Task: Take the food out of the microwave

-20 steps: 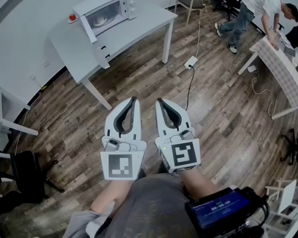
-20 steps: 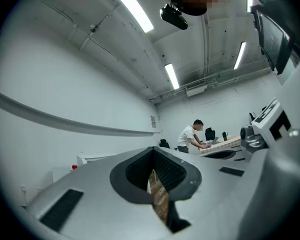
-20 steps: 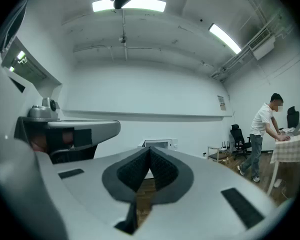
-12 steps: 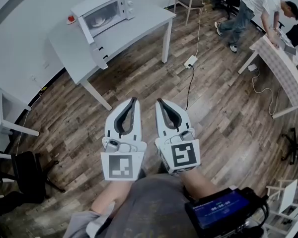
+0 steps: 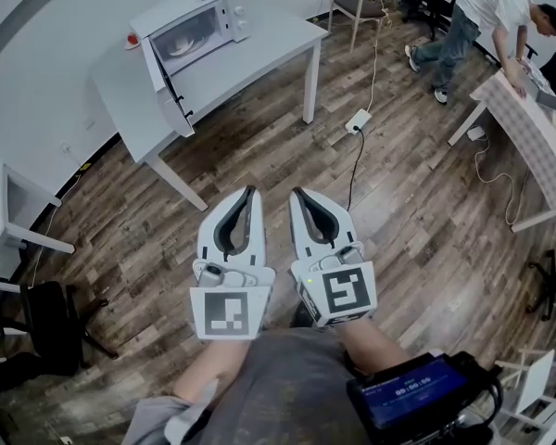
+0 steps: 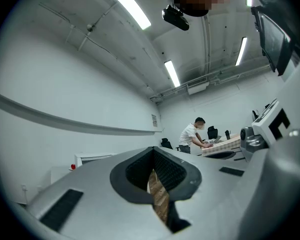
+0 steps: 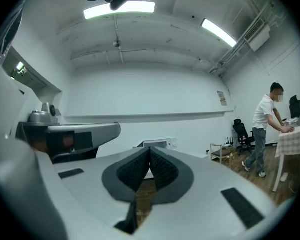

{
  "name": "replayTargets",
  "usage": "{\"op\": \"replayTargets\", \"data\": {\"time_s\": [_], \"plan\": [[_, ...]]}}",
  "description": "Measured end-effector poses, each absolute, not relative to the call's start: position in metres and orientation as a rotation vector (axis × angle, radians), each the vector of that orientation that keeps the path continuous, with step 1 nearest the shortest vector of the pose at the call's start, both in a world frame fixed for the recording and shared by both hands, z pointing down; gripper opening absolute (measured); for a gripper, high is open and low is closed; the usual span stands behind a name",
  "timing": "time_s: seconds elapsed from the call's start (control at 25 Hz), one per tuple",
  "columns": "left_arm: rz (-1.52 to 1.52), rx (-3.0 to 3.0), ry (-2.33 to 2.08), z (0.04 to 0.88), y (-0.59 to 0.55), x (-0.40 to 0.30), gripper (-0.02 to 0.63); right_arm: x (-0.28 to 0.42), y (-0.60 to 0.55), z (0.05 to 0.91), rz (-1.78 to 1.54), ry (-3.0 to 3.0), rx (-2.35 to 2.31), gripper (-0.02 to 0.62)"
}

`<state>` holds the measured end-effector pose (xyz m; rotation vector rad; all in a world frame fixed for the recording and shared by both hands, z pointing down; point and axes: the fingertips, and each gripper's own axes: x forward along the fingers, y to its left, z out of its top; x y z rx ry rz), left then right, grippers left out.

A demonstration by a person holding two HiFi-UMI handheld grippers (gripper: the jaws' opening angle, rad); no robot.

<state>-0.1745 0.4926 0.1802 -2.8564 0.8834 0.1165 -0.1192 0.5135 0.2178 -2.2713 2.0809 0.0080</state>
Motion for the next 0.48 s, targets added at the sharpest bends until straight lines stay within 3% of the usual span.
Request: {"op": "replayTargets", "data": {"time_s": [0.48], "plan": [[0.057,-2.855,0.934,0.197,0.47,-0.145,0.008,-0.093,0.487,0.229,-0.017,2.139,-2.22,0.003]]}}
